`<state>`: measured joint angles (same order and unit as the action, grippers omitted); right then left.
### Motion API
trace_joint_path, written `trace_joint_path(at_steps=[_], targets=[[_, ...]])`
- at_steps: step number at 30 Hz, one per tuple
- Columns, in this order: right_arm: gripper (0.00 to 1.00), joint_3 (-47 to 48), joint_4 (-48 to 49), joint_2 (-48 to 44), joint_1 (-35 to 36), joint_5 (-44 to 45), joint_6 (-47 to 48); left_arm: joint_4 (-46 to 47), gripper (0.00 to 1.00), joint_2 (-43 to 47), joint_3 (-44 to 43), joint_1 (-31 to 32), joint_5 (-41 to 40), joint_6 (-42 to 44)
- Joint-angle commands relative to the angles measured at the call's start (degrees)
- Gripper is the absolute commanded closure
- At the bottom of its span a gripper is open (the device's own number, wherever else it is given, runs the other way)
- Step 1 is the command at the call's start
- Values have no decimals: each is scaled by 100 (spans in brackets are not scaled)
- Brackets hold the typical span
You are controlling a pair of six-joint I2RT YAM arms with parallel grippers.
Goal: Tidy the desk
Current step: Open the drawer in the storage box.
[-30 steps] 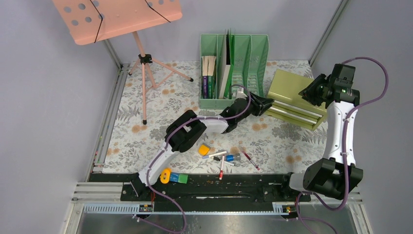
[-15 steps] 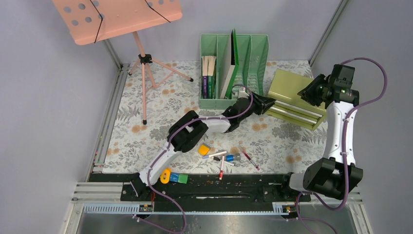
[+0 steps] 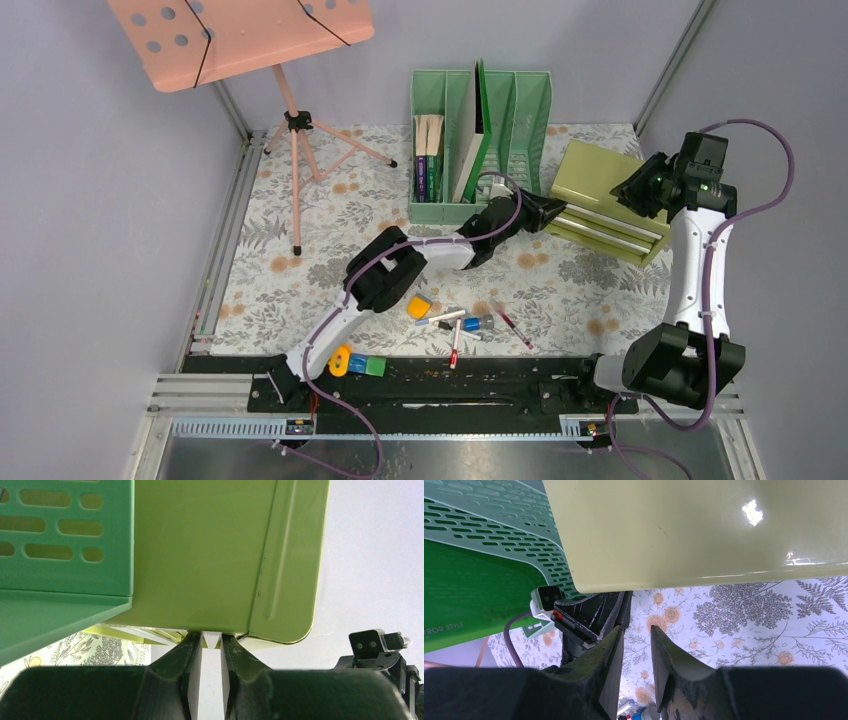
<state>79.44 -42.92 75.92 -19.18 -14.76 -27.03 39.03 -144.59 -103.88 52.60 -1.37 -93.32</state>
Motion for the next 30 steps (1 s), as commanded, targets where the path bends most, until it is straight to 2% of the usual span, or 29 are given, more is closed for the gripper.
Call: trace_joint_path(at_steps=[1,17,30], targets=[[66,-51,196,94,-24,-260,-87,-203,100,269,133,-101,-363,-78],[66,-113,199,240,-24,-427,-100,-24,100,801,941,-145,48,412],[67,-232,254,137,-25,-500,-167,295,100,1610,2156,-110,99,633]])
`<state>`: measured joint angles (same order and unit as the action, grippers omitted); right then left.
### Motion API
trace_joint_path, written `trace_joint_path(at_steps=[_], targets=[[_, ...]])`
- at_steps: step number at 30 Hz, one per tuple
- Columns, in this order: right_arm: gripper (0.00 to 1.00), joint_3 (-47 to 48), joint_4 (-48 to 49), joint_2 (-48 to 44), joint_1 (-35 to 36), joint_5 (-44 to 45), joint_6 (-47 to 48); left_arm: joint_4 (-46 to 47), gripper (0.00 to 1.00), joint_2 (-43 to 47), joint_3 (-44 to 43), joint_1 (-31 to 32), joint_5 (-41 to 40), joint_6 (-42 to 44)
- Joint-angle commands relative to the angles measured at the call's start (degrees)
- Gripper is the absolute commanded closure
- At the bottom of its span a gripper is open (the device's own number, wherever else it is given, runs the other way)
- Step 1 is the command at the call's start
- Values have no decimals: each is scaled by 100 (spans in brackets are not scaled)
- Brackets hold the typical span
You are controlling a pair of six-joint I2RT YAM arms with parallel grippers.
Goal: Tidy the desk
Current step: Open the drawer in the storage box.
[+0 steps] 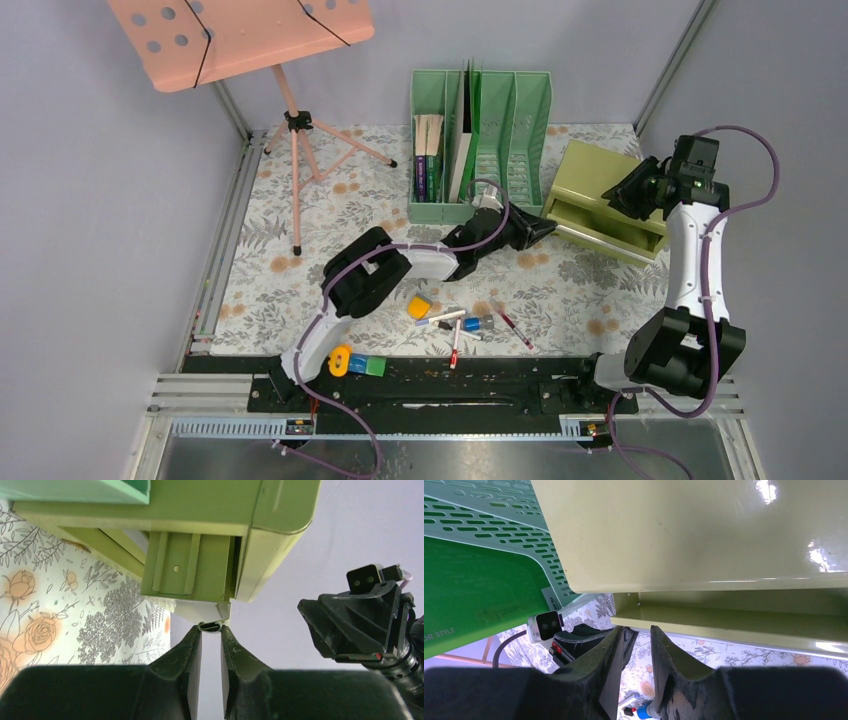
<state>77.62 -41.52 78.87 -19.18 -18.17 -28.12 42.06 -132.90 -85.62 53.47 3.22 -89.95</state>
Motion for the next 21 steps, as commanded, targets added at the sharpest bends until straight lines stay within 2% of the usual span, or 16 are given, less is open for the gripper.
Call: trace_joint_path(at_steps=[1,11,12,16,19,20,21], targets=[[67,-62,125,-164,-24,-152,-62,-2,100,490,395,-184,-358,314],[67,-175,155,-265,-24,-179,-79,196,100,802,1030,-90,-406,312],[67,-177,157,-272,-27,-190,-80,179,97,831,1064,-79,-410,313],[67,-161,159,-301,-24,-181,-69,70,71,907,1109,-71,-419,318],[67,-151,160,-342,-24,-180,-73,-12,43,991,1119,-69,-408,379],[67,-141,161,-344,-24,-185,-83,-34,32,1020,1130,-70,-406,389],[67,-138,158,-346,-24,-197,-80,-40,7,1055,1148,-65,-402,397]])
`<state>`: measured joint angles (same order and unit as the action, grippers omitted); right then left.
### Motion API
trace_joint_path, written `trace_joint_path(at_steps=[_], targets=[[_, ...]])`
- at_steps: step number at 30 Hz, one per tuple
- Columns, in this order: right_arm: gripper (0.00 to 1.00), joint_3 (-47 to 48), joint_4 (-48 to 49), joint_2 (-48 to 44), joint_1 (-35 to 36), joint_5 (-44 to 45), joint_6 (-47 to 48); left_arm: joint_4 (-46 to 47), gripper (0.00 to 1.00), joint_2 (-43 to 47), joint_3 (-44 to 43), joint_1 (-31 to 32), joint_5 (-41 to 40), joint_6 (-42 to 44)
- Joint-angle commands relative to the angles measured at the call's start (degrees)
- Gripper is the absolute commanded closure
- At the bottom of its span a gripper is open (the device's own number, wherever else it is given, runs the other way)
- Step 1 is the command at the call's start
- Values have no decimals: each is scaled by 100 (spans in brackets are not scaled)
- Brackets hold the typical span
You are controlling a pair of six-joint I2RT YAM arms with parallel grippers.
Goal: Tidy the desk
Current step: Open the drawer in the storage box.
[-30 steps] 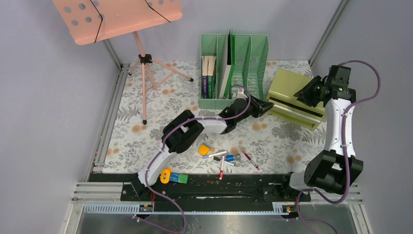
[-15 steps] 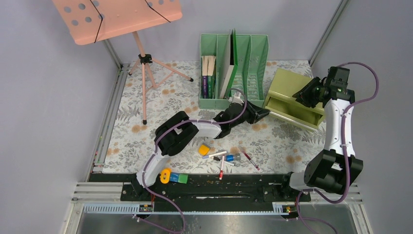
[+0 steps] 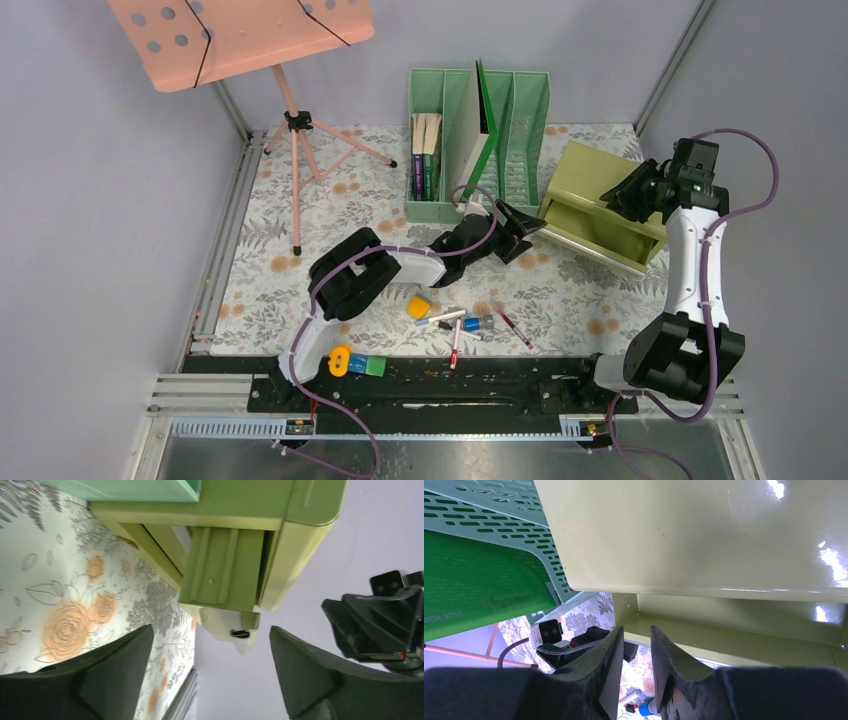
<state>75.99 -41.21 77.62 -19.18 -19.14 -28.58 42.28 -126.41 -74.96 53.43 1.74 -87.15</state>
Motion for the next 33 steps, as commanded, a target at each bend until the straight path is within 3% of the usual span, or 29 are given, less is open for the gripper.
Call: trace_joint_path(at_steps=[1,10,18,28,33], targets=[[67,30,121,-228,-24,-114,-34,-65,2,442,105,-56,-253,121],[67,37,122,-343,-25,-239,-76,135,1,936,527,-34,-200,352],[66,33,117,-469,-24,-513,-49,275,1,2145,1966,-326,-241,841],[66,-316,198,-723,47,-812,-85,-857,1,4290,3640,-1377,-23,2082],[66,-532,251,-836,405,-747,-60,-2266,1,5796,4326,-1976,-311,2853]])
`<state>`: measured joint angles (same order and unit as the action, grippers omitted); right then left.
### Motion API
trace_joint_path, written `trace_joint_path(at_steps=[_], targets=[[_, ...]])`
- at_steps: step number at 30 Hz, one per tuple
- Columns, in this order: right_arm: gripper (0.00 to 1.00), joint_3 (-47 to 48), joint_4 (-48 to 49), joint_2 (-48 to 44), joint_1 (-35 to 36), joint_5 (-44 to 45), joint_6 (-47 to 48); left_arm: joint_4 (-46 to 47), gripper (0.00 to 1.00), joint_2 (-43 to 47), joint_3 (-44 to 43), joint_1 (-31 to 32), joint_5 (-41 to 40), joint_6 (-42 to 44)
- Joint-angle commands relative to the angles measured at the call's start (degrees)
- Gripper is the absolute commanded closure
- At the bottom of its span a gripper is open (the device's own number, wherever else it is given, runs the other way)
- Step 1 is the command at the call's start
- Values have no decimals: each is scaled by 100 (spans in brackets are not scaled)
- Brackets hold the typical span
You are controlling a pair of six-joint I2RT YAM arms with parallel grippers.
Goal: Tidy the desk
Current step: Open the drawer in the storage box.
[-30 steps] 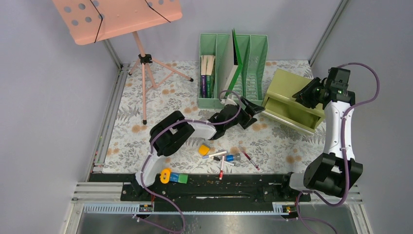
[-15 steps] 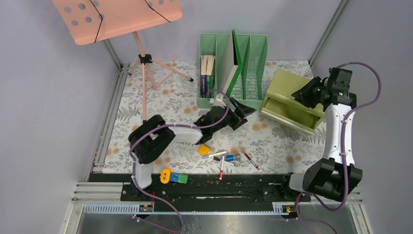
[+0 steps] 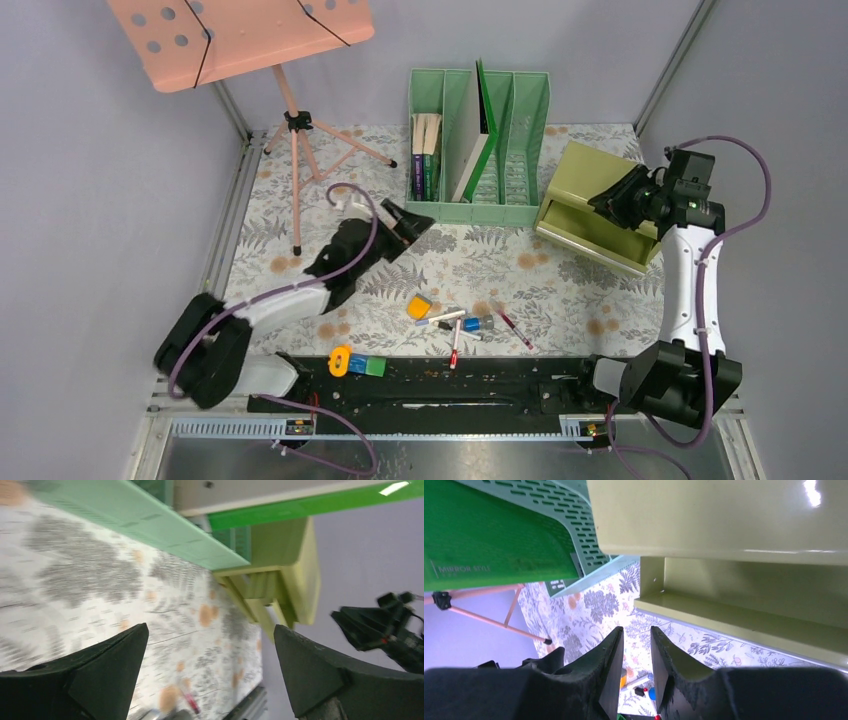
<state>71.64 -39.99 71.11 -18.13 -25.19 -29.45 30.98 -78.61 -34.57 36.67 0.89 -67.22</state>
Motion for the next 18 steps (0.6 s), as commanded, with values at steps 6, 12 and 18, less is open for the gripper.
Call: trace_joint_path(at_steps=[6,12,18], targets=[[66,-460,137,-284,1086,125,99,-3666,1,2499,-5,-670,-1079,2462],[66,-994,164,-556,1779,497,184,-5321,1,3162,-352,-714,-2028,3108],[65,-1354,-96,-1000,2449,830,399,-5973,1,3173,-517,-722,-1696,3387]])
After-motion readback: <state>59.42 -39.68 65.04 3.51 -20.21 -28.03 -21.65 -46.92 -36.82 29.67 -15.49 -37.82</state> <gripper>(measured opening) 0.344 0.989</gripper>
